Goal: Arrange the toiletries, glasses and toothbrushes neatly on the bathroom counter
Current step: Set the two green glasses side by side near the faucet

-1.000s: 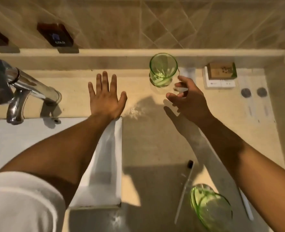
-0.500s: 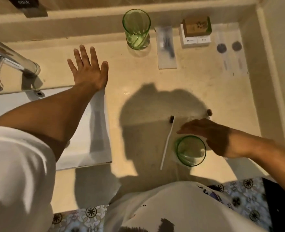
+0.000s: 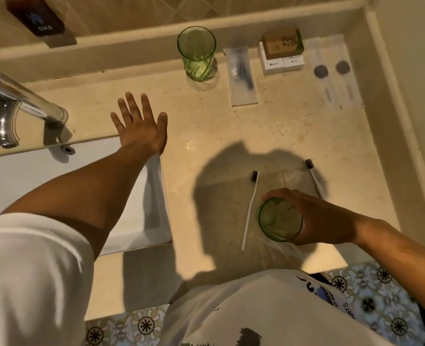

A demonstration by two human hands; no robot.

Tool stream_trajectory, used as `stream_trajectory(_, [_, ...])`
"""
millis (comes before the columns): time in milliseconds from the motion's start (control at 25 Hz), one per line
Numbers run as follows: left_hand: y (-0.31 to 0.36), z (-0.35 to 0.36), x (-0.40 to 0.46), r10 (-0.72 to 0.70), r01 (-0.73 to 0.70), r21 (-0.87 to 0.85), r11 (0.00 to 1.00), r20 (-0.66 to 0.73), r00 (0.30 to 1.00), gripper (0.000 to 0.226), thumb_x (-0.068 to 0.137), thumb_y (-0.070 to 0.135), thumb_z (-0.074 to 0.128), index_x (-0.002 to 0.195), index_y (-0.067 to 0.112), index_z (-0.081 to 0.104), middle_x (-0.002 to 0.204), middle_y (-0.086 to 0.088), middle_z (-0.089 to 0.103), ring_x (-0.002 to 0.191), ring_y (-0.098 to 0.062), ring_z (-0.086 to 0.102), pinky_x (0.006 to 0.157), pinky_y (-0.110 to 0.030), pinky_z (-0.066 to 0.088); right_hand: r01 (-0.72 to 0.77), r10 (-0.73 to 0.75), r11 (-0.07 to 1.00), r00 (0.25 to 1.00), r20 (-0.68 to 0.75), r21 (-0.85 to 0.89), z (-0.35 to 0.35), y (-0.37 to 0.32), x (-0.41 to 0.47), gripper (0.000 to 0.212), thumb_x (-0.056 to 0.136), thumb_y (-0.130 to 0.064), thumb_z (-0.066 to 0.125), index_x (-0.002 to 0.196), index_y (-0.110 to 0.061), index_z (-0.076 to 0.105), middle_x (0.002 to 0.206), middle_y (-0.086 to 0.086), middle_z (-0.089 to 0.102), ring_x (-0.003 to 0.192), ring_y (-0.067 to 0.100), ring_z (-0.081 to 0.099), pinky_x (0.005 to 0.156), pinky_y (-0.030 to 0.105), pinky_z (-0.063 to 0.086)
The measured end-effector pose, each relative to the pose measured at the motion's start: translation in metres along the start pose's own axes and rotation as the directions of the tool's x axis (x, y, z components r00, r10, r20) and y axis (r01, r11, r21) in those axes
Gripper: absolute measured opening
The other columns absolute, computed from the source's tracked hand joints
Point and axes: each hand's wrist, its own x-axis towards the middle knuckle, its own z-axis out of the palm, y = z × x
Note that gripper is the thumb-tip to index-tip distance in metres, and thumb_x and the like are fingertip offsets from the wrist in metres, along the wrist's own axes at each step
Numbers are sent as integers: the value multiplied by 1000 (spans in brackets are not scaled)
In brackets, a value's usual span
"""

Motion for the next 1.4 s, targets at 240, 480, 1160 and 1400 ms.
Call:
stream_trajectory(240, [-6,-7,-2,46,-45,15,999,-82,996,72,106,58,17,166,19,6,173,-17,-3,159,-37,-7,123,-64,-7,39,-13,989,984,-178,143,-5,-13,40,100,61,-34,94,141,-47,36,129,-24,57,120,1,58,91,14,52])
stream_trajectory(480, [-37,-35,40,32,-48,-94,994,-166,986,65,108,48,28,162,12,25,171,-18,12,159,-34,6,127,-56,3,128,-51,979,910,-412,162,-49,-67,141,100,51,-44,94,133,-42,38,120,-27,61,111,-9,60,84,6,49])
stream_trajectory(1160, [-72,-23,62,97,-133,-80,988,-351,931,64,98,38,33,156,12,41,168,-13,30,158,-28,18,129,-51,11,117,68,981,553,-830,158,-50,-167,333,91,70,-28,88,146,-16,37,136,1,57,122,18,56,99,37,52])
stream_trajectory(1400, [-70,-24,60,102,-143,-83,986,-374,922,63,97,35,37,154,9,44,166,-16,32,157,-31,21,128,-52,13,93,103,980,519,-849,175,-63,-173,353,88,69,-32,88,143,-15,43,130,-2,61,117,15,59,97,33,52])
